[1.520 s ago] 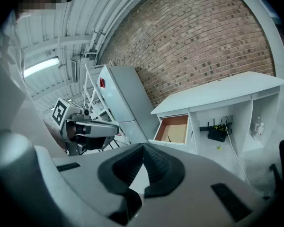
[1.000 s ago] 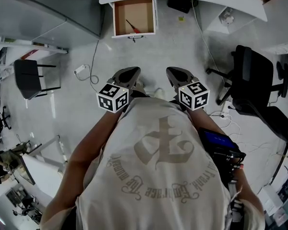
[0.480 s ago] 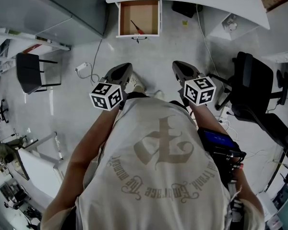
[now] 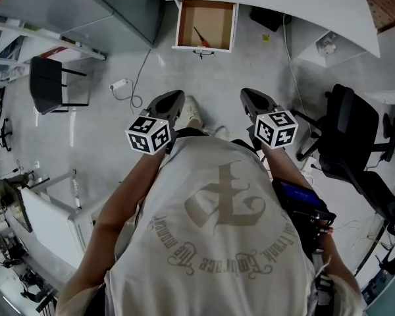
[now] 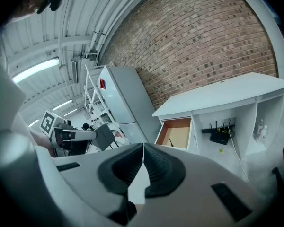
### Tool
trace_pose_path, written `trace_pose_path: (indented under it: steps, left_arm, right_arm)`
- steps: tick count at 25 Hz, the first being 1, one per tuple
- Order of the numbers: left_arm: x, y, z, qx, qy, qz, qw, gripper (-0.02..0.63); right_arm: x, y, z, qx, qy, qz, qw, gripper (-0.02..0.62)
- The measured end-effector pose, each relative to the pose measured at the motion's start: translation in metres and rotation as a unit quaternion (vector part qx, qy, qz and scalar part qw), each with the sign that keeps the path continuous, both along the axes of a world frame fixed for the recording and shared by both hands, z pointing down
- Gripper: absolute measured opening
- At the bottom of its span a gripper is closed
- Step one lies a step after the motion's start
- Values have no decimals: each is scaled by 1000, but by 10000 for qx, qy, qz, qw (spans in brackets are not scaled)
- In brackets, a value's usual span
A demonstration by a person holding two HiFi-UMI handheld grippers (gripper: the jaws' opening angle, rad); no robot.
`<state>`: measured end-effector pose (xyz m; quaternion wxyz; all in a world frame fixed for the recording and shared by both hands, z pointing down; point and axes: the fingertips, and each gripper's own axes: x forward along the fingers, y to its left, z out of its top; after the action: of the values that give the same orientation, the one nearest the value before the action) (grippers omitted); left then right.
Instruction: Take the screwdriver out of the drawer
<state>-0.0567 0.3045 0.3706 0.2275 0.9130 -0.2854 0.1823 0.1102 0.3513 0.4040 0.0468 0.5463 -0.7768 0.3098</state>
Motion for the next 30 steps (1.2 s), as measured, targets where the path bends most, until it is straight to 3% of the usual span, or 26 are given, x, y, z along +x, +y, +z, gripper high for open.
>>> trace_pose_path:
  steps: [11,18,30]
  left_arm:
    - [-40,-2,4,-65,-34,-343,9994,20]
    - [-50,-10,-3,15,-28,-280,9996,20]
    - [-34,-69,0,-55,175,-66,9998,20]
  right_arm:
    - [-42,-21,9,-72,-43,-399,9992,23]
    - [-59,-34,11,-131,-13,-551,9984,25]
    - [-50,-87,8,-277,241,-506,9980,25]
